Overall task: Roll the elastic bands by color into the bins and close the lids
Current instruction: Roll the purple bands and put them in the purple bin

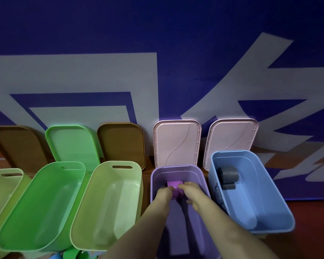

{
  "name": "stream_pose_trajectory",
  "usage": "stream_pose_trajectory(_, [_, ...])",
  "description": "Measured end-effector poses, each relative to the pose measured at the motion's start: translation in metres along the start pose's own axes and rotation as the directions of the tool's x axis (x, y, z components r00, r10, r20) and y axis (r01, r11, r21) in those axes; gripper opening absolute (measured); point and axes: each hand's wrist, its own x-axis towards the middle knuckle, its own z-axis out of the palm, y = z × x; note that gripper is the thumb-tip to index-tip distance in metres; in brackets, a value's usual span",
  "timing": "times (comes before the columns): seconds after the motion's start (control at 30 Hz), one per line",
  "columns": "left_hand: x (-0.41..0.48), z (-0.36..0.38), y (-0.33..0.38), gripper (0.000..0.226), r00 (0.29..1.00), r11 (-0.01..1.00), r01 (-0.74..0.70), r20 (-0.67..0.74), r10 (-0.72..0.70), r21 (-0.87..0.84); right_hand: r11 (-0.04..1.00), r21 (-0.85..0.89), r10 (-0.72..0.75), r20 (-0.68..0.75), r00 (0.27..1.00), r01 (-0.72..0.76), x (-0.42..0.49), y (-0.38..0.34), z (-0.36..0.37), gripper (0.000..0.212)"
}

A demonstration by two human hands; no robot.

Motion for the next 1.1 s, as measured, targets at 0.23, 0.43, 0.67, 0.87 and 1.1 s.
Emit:
stream_pose_trajectory(0.23, [-0.019, -0.006, 0.000, 0.038, 0.999, 0.952, -0.034, 0.029, 0.045, -0.306, 0.989, 0.143, 0.042, -0.024, 0.999, -0.038, -0.006, -0.005, -0.001, 0.039])
stream_pose_trajectory(0.43, [-0.003, -0.004, 0.002, 0.041, 0.999, 0.950, -0.039, -0.007, 0.039, -0.311, 0.990, 0.137, 0.017, -0.018, 1.000, -0.014, -0.024, -0.018, -0.008, 0.042])
stream_pose_trajectory(0.67, [-0.070, -0.025, 0.021, 0.024, 0.985, 0.960, -0.149, 0.047, 0.164, -0.238, 0.986, 0.129, -0.109, 0.018, 0.994, 0.106, -0.069, -0.042, -0.021, 0.041])
stream_pose_trajectory(0.87, [-0.116, -0.064, 0.039, 0.025, 0.933, 0.924, -0.344, 0.050, 0.357, -0.165, 0.953, 0.049, -0.300, 0.065, 0.952, 0.298, -0.113, -0.070, -0.026, 0.042])
stream_pose_trajectory(1.1, [-0.173, -0.133, 0.040, 0.023, 0.822, 0.821, -0.565, -0.131, 0.554, -0.076, 0.811, -0.139, -0.537, 0.210, 0.817, 0.569, -0.179, -0.102, 0.010, 0.034])
